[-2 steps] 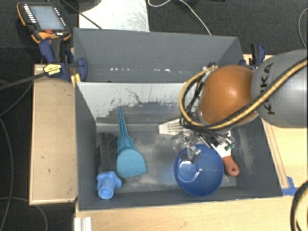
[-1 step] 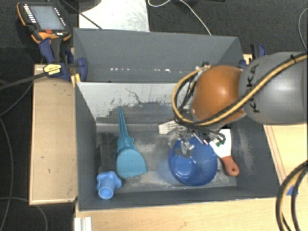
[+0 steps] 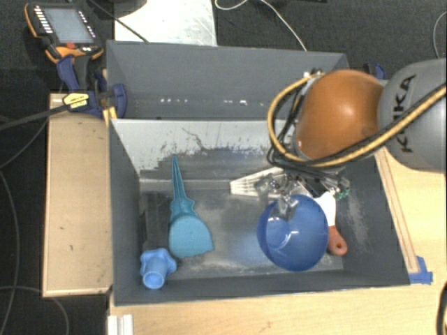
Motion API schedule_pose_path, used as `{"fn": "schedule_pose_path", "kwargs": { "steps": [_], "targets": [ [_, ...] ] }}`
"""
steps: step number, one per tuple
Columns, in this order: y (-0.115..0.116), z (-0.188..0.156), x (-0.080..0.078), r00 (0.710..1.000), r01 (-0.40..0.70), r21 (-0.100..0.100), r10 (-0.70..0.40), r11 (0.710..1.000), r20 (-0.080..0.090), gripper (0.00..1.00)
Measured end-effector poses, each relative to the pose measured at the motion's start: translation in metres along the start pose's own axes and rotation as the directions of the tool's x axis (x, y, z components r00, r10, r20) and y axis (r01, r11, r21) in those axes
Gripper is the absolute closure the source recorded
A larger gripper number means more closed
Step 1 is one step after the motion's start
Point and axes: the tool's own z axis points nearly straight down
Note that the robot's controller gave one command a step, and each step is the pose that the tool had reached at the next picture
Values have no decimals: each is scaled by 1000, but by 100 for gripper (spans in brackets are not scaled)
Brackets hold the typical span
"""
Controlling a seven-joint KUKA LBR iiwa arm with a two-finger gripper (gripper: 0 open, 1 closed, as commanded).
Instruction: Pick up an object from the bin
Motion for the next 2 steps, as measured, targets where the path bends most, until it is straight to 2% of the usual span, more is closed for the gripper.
{"fn": "schedule_pose_path", "kwargs": {
  "steps": [1, 2],
  "targets": [
    [-10, 69, -15, 999, -35, 9, 35, 999, 15, 100],
    [-10, 8, -5, 1000, -20, 1, 20, 1000, 4, 100]
  ]
}}
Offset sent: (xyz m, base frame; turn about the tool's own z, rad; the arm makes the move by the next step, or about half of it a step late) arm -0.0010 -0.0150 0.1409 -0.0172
